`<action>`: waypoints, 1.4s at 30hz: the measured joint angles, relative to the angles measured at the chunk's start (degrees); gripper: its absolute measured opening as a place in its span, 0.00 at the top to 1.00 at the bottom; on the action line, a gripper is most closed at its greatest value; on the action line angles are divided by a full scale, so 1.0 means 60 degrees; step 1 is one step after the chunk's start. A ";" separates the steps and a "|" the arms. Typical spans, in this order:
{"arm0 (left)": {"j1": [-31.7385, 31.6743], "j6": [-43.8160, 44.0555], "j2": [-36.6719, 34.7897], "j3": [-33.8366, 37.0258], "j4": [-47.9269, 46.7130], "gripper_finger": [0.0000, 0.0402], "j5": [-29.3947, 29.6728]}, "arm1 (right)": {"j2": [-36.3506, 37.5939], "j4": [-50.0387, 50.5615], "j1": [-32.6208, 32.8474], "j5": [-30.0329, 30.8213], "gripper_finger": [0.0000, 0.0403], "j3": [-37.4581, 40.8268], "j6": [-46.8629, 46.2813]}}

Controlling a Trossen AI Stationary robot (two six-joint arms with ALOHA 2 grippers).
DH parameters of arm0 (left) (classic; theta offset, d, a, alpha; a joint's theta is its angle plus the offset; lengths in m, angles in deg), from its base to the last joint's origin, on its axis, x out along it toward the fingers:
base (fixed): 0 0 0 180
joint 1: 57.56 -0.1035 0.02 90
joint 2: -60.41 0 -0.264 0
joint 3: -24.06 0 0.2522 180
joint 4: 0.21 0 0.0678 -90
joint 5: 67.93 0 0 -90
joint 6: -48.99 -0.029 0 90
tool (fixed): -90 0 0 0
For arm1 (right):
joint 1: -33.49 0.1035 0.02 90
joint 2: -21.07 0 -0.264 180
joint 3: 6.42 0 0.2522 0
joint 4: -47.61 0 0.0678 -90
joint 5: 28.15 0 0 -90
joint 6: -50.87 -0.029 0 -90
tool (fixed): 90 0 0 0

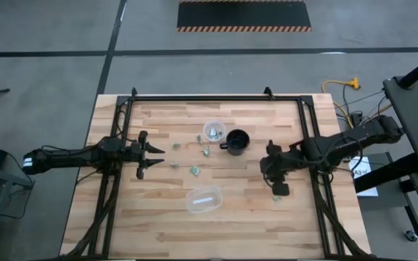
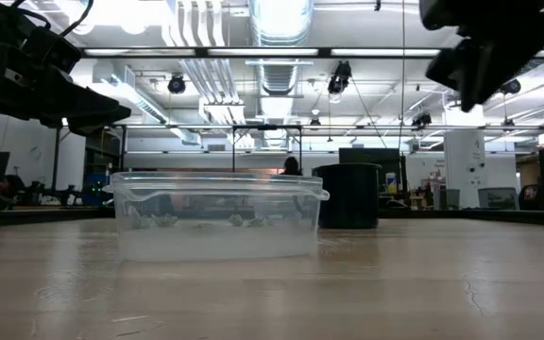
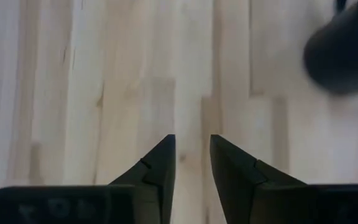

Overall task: Pick and place Stevia / Truvia into bins
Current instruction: Put the stevia packet into the top transparent container

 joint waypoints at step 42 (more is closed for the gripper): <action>-0.0003 0.0000 0.0000 -0.0001 0.0004 0.67 0.0000 | 0.0004 0.0197 0.2406 -0.0695 0.64 0.1089 -0.2860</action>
